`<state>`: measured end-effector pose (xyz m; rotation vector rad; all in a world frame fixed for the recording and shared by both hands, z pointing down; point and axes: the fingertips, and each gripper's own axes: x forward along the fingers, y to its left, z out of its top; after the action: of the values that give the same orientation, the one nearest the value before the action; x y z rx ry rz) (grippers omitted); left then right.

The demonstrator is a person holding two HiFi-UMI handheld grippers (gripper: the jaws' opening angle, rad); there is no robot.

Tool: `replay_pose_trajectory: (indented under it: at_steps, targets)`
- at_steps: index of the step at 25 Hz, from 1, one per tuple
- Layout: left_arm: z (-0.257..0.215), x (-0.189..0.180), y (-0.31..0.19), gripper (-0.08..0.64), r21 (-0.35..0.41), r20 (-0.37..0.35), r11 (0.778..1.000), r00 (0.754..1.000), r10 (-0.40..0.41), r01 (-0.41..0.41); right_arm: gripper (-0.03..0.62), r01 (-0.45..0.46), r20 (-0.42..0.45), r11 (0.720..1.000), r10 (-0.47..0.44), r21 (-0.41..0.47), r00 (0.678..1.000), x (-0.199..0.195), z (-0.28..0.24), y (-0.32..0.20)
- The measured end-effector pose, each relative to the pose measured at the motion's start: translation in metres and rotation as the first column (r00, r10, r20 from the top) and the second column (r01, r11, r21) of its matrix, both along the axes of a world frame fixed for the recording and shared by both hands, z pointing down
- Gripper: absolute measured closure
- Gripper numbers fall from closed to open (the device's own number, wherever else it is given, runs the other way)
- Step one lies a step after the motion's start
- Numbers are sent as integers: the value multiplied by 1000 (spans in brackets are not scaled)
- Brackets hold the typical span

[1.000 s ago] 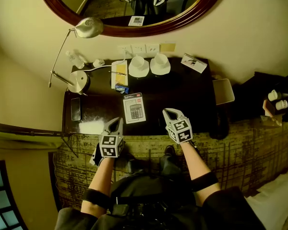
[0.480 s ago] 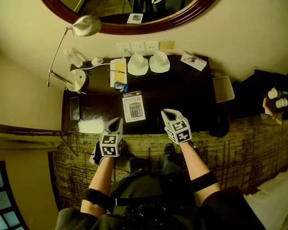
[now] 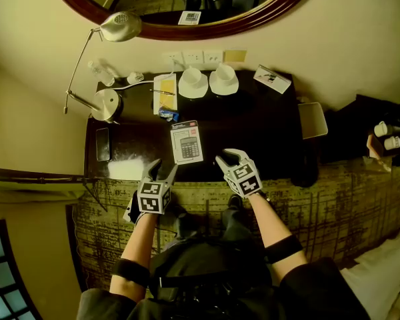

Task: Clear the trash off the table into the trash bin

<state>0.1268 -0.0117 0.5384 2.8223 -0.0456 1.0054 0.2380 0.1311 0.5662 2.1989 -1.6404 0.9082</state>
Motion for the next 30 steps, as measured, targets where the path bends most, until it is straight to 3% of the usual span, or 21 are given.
replay_pose_trajectory:
  at_steps: [4, 10, 12, 18, 22, 25, 30]
  targets:
    - [9, 1, -2, 237, -21, 23, 1000, 1000, 8, -7, 383, 39, 25, 999, -38, -14, 999, -9, 7, -8]
    - [26, 7, 3, 113, -51, 73, 998, 996, 52, -48, 364, 58, 21, 998, -57, -39, 998, -13, 15, -8]
    - [36, 11, 5, 96, -38, 88, 997, 993, 75, -72, 334, 57, 20, 998, -56, -42, 998, -11, 18, -7]
    - [54, 27, 9, 49, -43, 125, 994, 987, 100, -95, 334, 48, 38, 997, -46, -65, 998, -14, 28, 1]
    - [66, 42, 12, 38, -52, 152, 992, 981, 123, -116, 320, 107, 22, 991, -106, -84, 994, -17, 34, -4]
    - [69, 47, 19, 26, -44, 176, 979, 963, 204, -199, 275, 181, 6, 979, -181, -95, 983, -20, 40, -14]
    - [88, 36, 21, 14, 20, 251, 931, 904, 347, -363, 219, 262, 34, 958, -260, -115, 965, -27, 54, -21]
